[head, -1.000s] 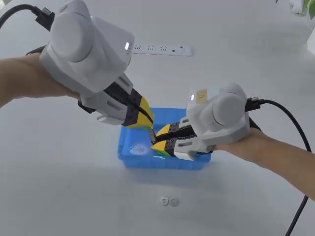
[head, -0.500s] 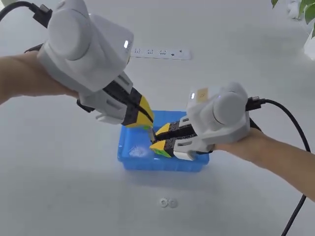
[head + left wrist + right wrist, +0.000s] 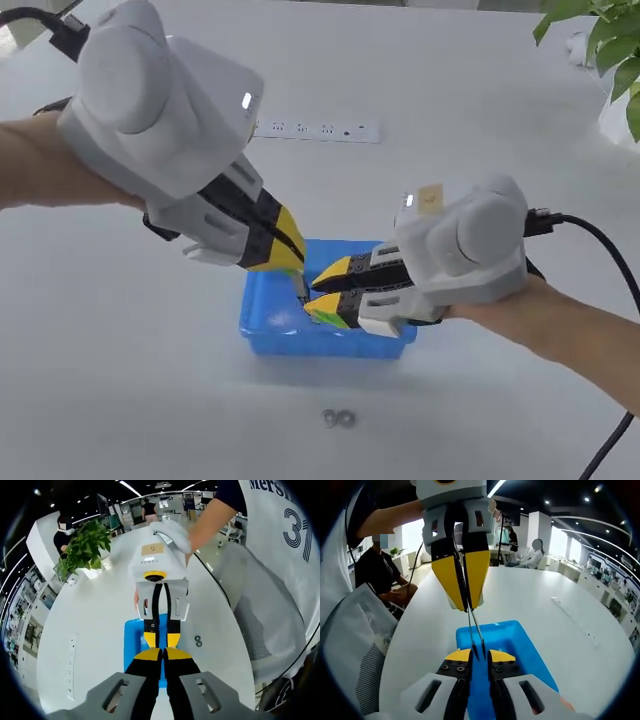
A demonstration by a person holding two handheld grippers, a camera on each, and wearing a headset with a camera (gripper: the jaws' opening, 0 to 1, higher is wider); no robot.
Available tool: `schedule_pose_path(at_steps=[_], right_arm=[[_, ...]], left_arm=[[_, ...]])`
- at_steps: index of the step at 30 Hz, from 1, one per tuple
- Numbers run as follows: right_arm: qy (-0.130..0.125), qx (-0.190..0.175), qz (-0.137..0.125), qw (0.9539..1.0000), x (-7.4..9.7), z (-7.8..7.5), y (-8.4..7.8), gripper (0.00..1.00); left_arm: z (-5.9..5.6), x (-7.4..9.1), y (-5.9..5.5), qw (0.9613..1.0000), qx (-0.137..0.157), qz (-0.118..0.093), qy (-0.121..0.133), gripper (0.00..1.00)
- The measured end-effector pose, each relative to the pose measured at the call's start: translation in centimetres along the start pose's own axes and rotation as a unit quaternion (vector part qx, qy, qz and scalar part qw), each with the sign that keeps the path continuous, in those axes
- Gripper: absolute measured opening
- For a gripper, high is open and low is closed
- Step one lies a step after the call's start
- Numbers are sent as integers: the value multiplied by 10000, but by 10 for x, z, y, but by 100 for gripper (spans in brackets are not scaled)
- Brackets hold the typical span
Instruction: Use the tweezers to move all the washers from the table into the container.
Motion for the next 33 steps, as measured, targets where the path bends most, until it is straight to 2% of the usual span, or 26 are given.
schedule_pose_path(at_steps=[5,11,18,23,33], right_arm=[[37,59,-44,10000,6,14,6,13],[13,247,-80,9997,11,29,16,16],[-17,394,-70,9992,14,40,20,16],[27,322,-111,9994,18,53,18,15],[133,182,-19,9997,15,81,1,15]], left_arm=[[-8,8,7,9999,43,-127,43,5],[-22,16,14,9998,35,-179,55,5],[-37,22,21,9998,-27,-164,68,5],[-50,23,25,9997,20,-236,72,5],[-76,9,20,9993,194,-310,-57,5]])
Point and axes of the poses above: the centre of the closed fingertips' face, and the gripper's own axes: x roughly backward along the fingers, z roughly to its left, y roughly out of its top, the point moved 7 cm from there along x, roughly backward along the fingers, and after that the axes turned 7 degrees about z, right-handed, at the moved point
